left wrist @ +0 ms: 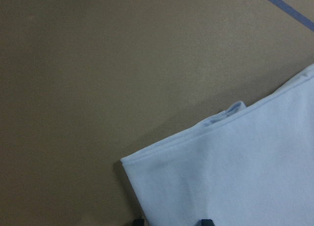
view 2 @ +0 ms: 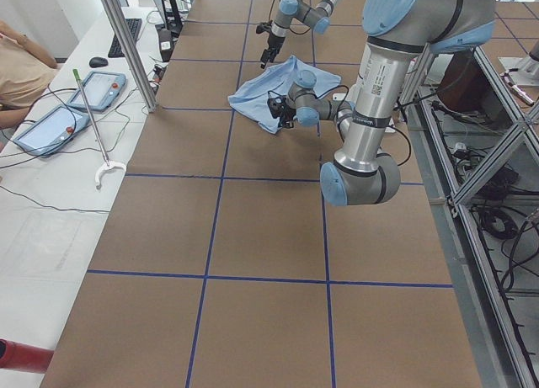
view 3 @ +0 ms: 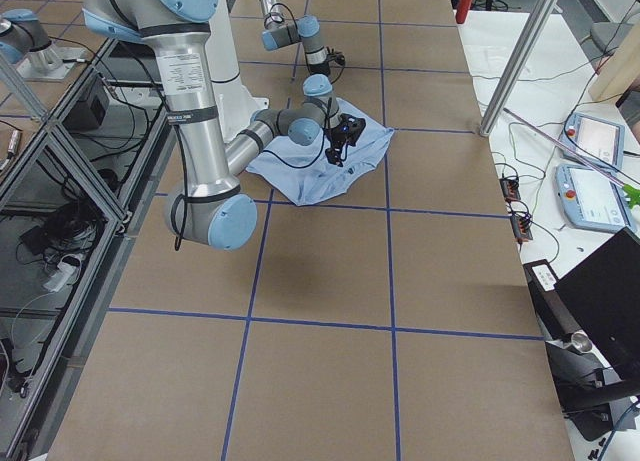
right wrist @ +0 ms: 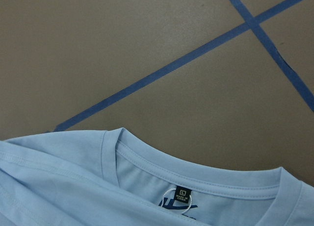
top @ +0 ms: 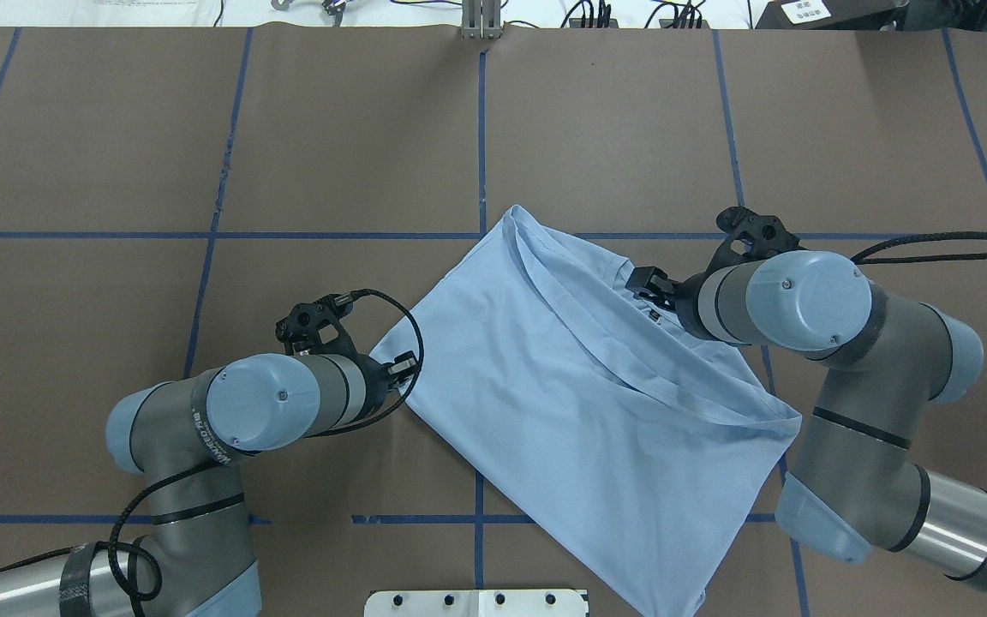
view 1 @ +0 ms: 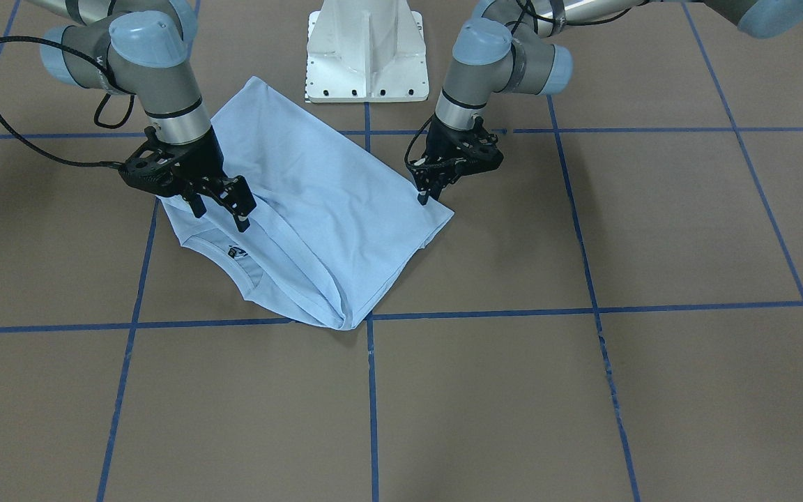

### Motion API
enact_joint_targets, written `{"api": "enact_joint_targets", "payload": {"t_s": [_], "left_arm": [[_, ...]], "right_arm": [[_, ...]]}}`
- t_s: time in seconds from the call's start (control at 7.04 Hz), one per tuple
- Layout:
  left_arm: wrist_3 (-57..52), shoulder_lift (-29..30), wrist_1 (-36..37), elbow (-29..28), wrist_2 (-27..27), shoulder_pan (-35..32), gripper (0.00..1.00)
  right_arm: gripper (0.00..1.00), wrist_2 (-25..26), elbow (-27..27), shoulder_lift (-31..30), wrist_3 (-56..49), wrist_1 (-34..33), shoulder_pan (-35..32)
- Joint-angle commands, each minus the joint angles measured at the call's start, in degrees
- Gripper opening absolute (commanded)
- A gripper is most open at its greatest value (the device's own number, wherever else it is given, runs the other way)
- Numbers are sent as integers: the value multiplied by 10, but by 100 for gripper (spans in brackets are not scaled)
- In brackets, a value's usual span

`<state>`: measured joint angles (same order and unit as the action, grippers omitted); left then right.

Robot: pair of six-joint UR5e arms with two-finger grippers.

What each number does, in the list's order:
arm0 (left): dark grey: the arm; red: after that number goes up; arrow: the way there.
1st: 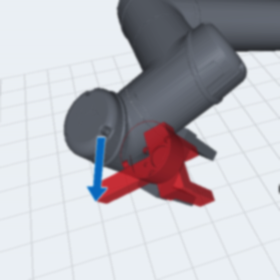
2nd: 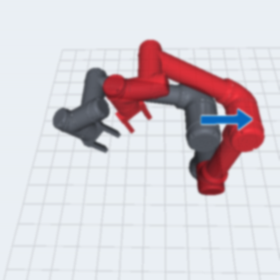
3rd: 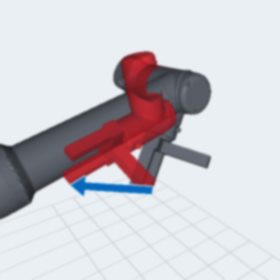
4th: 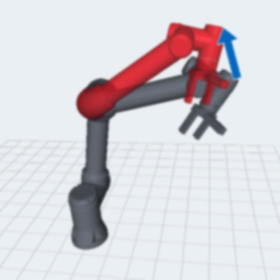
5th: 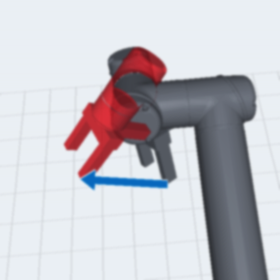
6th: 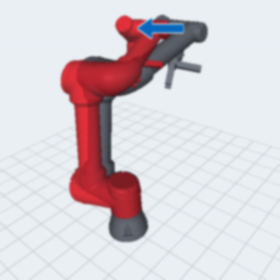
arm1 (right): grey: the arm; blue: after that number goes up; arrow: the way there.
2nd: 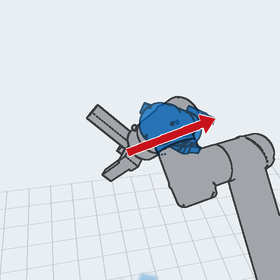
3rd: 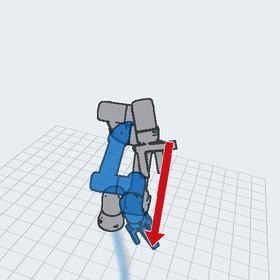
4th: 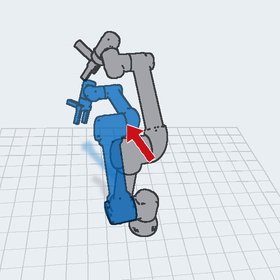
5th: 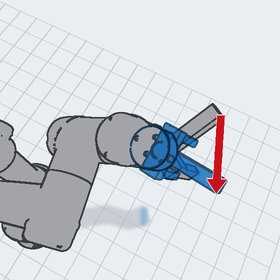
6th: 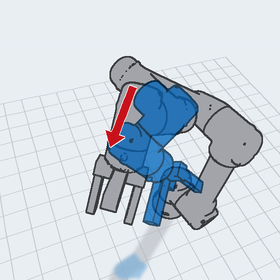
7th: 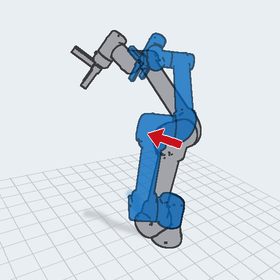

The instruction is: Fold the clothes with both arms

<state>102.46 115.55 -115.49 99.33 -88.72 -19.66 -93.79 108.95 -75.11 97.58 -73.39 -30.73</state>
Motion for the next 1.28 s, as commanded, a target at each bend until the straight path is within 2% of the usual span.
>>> {"api": "enact_joint_targets", "payload": {"t_s": [0.0,0.28,0.43,0.57,0.71,0.85,0.99,1.14], "left_arm": [[-23,1,0,3,0,-39,0],[-122,15,-21,-31,-1,-128,0],[-131,85,-58,-122,-1,-171,0],[-135,170,-121,-255,-1,-206,0],[-136,244,-191,-396,-1,-226,0],[-138,253,-226,-436,-1,-231,20],[-134,246,-230,-432,-1,-230,48],[-135,226,-231,-395,-3,-228,52]], "right_arm": [[100,1,-1,-2,1,-4,0],[100,2,-1,-1,2,-4,1],[100,11,-1,1,2,-5,3],[100,35,-3,3,1,-5,4],[100,35,-2,4,1,-4,4],[100,37,-3,6,1,-2,10],[100,47,-1,16,2,1,24],[100,59,-1,36,5,-4,40]]}}
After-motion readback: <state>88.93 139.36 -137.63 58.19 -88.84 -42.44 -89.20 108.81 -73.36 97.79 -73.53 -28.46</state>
